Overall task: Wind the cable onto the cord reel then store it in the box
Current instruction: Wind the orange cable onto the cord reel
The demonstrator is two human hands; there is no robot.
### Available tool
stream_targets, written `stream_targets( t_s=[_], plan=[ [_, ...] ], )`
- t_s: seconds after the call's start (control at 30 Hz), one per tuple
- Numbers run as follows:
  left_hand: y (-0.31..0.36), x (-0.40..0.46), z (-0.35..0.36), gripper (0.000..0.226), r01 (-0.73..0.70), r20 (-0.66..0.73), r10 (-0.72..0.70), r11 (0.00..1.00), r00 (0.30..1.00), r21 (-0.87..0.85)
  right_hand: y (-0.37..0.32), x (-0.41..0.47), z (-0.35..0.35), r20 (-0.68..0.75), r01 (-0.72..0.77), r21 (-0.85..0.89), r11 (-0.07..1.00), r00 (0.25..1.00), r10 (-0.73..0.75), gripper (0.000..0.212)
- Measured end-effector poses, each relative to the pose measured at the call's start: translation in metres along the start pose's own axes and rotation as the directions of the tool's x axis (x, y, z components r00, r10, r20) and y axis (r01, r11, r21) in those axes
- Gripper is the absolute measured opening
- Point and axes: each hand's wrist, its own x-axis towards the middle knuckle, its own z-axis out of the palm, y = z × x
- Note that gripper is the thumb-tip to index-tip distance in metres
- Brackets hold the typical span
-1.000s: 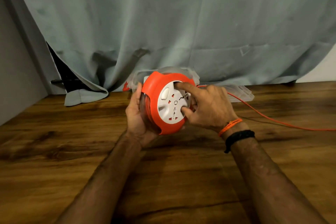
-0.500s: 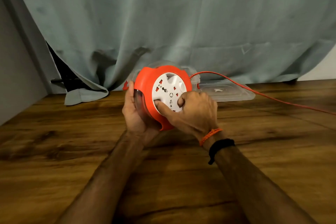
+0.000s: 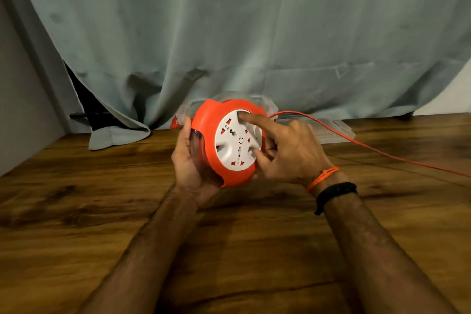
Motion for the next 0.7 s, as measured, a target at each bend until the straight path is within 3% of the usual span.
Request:
stream_targets(
  t_s=[0.23, 0.4, 0.57, 0.7],
  plan=[
    [-0.002, -0.001, 0.003, 0.074, 0.032, 0.025, -0.033, 0.999, 0.999, 0.029, 0.004, 0.001, 0.008, -0.018, 0.007, -0.076, 0.997, 1.000, -0.008, 0.064],
    [-0.002, -0.002, 0.003, 0.087, 0.058, -0.014, -0.058, 0.997, 0.998, 0.059, 0.005, -0.002, 0.009, -0.119, -0.016, -0.094, 0.995, 0.993, 0.005, 0.063],
    [-0.001, 0.000, 0.012, 0.077, -0.044, -0.062, 0.047, 0.998, 0.997, 0.047, -0.008, -0.006, 0.024, -0.185, -0.217, -0.040, 0.975, 0.961, 0.206, 0.063],
    [0.000, -0.001, 0.013, 0.076, -0.047, -0.073, 0.048, 0.999, 0.996, 0.019, -0.026, -0.003, 0.034, -0.222, -0.302, -0.006, 0.953, 0.930, 0.293, 0.067]
  ],
)
